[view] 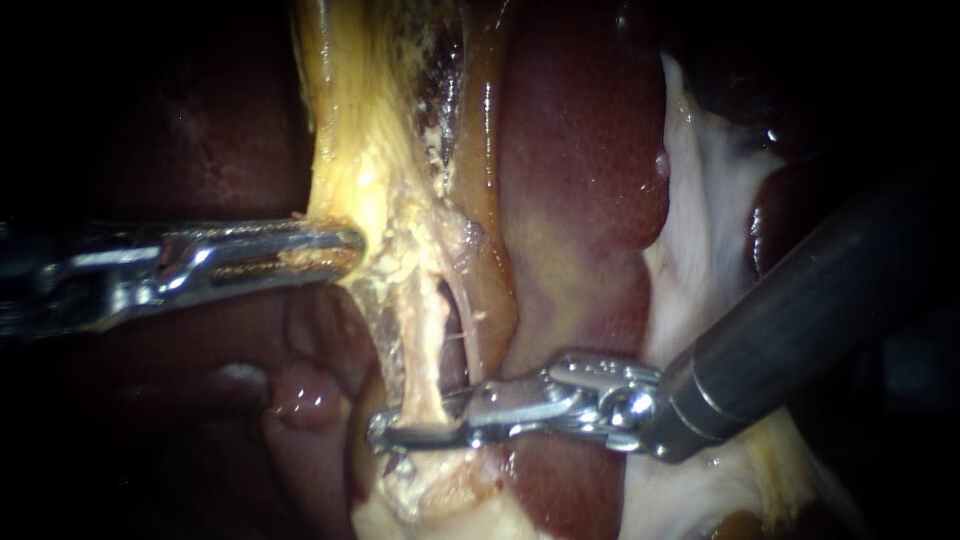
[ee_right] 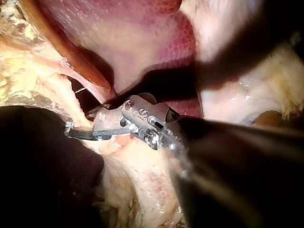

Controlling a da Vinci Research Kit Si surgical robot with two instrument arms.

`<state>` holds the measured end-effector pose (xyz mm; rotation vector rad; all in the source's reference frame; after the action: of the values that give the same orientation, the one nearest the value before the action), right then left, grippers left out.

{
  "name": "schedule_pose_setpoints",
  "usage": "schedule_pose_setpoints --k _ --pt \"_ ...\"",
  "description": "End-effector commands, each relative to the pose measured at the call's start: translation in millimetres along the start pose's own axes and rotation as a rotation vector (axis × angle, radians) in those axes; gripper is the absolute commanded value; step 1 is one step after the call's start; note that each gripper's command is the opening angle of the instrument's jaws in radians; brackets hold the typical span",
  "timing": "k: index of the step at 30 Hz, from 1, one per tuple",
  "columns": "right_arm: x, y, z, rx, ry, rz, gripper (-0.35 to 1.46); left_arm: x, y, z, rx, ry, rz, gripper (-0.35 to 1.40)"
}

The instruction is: Going back first clip left tube

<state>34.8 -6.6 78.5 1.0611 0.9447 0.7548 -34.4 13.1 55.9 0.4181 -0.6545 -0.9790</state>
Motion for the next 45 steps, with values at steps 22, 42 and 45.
schedule_pose_setpoints --k 22,42,45 --pt "0.4 -0.2 -2.2 -0.012 0.123 -0.364 0.6 0.1 0.3 0.0 0.001 0.0 0.001 -0.35" --pt "7.3 -5.1 -18.4 -0.059 0.203 -0.73 0.6 0.3 1.1 0.2 0.001 0.0 0.003 -0.35" --pt "8.0 -5.9 -19.5 -0.075 0.217 -0.763 0.6 0.4 1.2 0.3 0.001 0.0 0.003 -0.35"
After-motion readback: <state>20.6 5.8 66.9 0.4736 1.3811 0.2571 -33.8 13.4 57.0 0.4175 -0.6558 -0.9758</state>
